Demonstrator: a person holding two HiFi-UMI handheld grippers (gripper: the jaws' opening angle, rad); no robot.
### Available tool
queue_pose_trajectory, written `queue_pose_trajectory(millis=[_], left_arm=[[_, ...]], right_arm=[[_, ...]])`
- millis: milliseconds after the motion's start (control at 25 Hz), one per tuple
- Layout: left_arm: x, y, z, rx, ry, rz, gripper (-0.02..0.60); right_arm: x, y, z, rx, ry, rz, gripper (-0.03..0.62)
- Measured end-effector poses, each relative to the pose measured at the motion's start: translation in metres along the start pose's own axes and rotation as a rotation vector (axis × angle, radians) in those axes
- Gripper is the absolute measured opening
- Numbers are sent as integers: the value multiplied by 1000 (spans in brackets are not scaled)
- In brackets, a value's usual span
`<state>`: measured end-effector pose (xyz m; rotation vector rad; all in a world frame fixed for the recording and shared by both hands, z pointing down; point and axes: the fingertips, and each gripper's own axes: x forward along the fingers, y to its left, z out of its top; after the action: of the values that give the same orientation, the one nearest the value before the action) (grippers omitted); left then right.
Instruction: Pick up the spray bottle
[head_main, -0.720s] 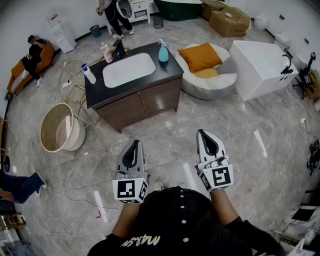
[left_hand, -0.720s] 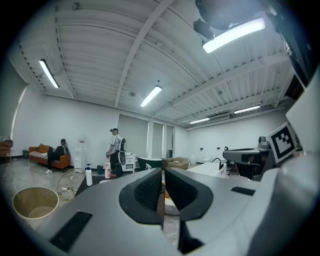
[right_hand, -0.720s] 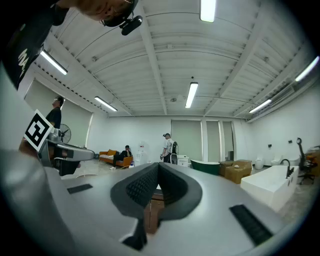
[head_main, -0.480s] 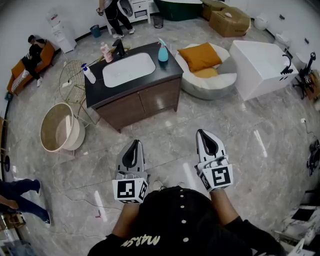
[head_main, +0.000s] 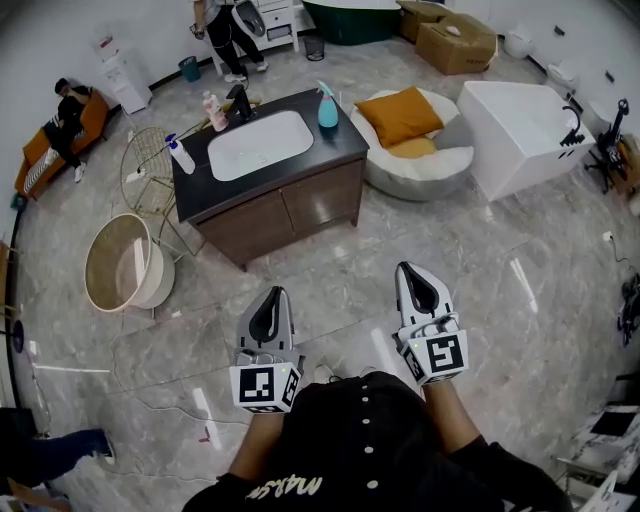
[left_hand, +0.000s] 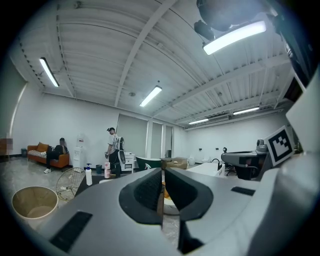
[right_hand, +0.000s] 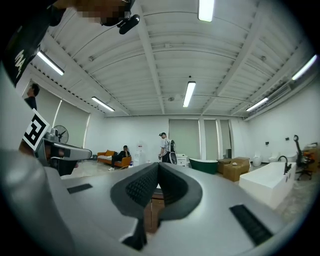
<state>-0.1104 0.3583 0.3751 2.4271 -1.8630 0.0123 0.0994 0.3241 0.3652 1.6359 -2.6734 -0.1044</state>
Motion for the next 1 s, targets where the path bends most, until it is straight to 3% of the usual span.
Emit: queue_pose_trajectory(millis=[440, 640, 1000], left_arm=[[16, 33, -14, 15, 39, -34, 28], [63, 50, -14, 21, 39, -11, 28], [191, 76, 5, 39, 12, 21, 28]], right_arm=[[25, 5, -21, 40, 35, -63, -5], [75, -20, -26, 48, 19, -53, -5], [196, -87, -25, 15, -17, 6, -5]])
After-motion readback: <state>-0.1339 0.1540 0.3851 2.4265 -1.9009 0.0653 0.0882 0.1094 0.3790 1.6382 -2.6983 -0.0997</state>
